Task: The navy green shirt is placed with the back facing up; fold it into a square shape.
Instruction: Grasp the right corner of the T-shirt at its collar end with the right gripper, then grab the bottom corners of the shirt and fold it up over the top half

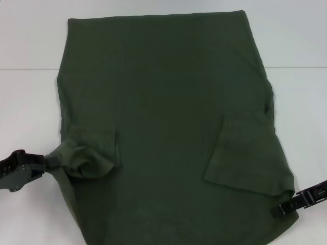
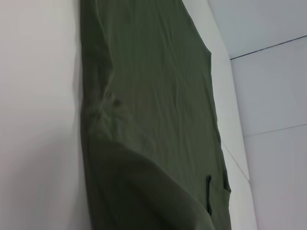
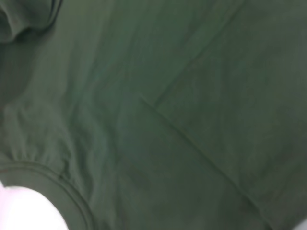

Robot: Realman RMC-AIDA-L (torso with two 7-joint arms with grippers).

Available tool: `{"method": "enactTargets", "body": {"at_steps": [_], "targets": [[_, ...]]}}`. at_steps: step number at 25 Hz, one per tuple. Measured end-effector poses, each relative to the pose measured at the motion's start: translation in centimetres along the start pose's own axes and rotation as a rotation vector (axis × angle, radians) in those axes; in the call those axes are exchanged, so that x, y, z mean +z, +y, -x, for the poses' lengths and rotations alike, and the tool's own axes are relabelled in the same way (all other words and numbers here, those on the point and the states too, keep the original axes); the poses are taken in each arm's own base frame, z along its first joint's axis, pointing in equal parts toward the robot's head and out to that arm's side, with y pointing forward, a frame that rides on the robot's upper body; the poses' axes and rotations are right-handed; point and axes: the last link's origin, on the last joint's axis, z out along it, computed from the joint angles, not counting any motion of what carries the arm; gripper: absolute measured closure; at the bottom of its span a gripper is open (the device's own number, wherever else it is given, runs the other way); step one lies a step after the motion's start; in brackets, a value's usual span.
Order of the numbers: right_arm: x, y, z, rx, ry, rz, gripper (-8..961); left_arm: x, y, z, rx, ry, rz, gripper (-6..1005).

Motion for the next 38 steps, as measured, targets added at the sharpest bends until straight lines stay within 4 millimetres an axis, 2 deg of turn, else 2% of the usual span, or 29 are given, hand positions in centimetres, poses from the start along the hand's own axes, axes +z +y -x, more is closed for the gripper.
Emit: {"method": "enactTargets", "body": {"at_steps": [3, 14, 17, 22, 38], "targets": [[-0.3, -0.1, 0.0, 0.007, -0.011, 0.006, 287, 0.1, -0.1, 0.1, -0.006, -0.002, 0.003, 997], [-0.5, -0.6, -0.6, 0.032, -0.025, 0.009, 419, 0.1, 0.2, 0.1, 0.003, -0.002, 0.022, 997], [-0.7, -0.7, -0.6, 0.041, -0.037, 0.011, 658, 0.0, 0.2, 0.2, 0.005, -0.003, 0.026, 996], [-1.1, -0.7, -0.8, 0.043, -0.041, 0.031, 885, -0.4, 0.6, 0.6, 0.032, -0.038, 0.052, 996], [-2.8, -0.9, -5.8, 0.109, 0.042, 0.136, 908, -4.2, 0.4, 4.9, 0.017, -0.22, 0.074, 996]]}}
